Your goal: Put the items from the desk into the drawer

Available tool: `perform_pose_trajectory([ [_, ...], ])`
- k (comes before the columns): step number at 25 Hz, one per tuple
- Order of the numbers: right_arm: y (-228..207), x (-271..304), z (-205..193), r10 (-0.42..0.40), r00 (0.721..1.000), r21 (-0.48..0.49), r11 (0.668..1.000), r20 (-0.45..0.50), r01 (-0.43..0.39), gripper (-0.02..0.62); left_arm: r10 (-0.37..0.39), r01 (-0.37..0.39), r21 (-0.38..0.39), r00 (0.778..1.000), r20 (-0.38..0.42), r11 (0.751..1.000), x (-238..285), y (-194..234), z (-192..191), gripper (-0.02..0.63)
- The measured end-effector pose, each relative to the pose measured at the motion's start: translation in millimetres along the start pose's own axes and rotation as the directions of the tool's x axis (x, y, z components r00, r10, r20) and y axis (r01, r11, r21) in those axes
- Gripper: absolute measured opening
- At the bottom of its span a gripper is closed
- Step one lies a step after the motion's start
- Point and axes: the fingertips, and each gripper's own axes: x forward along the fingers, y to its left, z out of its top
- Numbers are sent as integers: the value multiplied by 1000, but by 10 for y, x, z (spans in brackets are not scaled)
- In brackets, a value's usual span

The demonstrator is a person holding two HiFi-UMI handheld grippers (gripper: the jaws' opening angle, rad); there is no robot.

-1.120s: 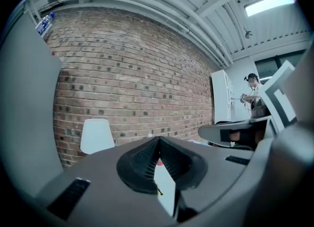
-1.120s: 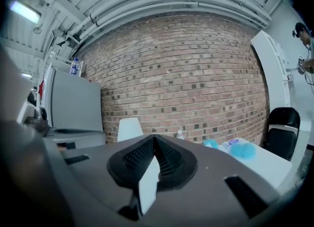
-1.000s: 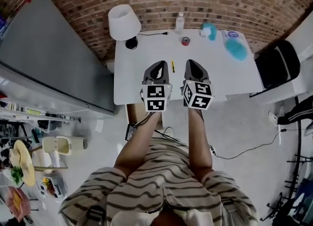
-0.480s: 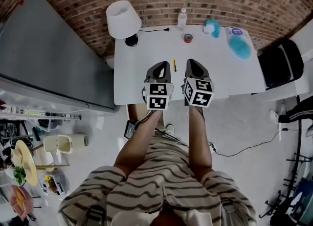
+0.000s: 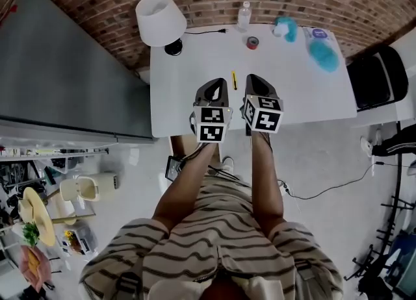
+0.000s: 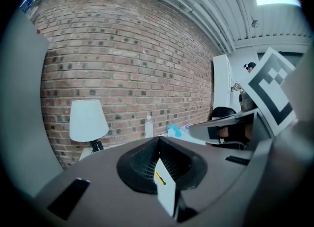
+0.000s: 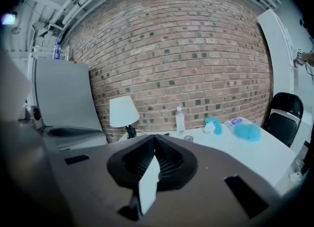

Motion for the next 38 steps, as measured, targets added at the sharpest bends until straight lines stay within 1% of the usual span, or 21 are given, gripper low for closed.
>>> perform_pose_trajectory([
  [8, -118, 277, -229, 8, 996, 15, 1000, -93, -6, 12, 1, -1, 9, 1000, -21, 1000, 178, 1, -58, 5],
  [13, -203, 423, -407, 11, 985, 50, 999, -173, -3, 12, 4, -4, 7, 999, -40, 1000, 254, 27, -129, 6],
  [20, -202, 623, -603, 37, 971, 71, 997, -235, -21, 14, 6, -5, 17, 999, -53, 1000, 329, 60, -226, 5],
  [23, -170, 705, -671, 49, 963, 76, 997, -265, -30, 49, 12, -11, 17, 998, -56, 1000, 332, 107, -239, 6],
  [26, -165, 802, -755, 57, 955, 77, 996, -291, -36, 66, 15, -14, 13, 998, -62, 1000, 345, 134, -260, 6],
  [30, -169, 950, -915, 68, 939, 75, 996, -337, -45, 83, 19, -19, 5, 996, -89, 1000, 340, 171, -319, 5],
  [34, -176, 1080, -1118, 74, 916, 68, 996, -393, -51, 95, 26, -26, 1, 996, -86, 1000, 348, 214, -345, 5],
  [38, -132, 1189, -1301, 89, 891, 53, 996, -445, -73, 107, 33, -33, -5, 996, -83, 999, 383, 245, -370, 6],
])
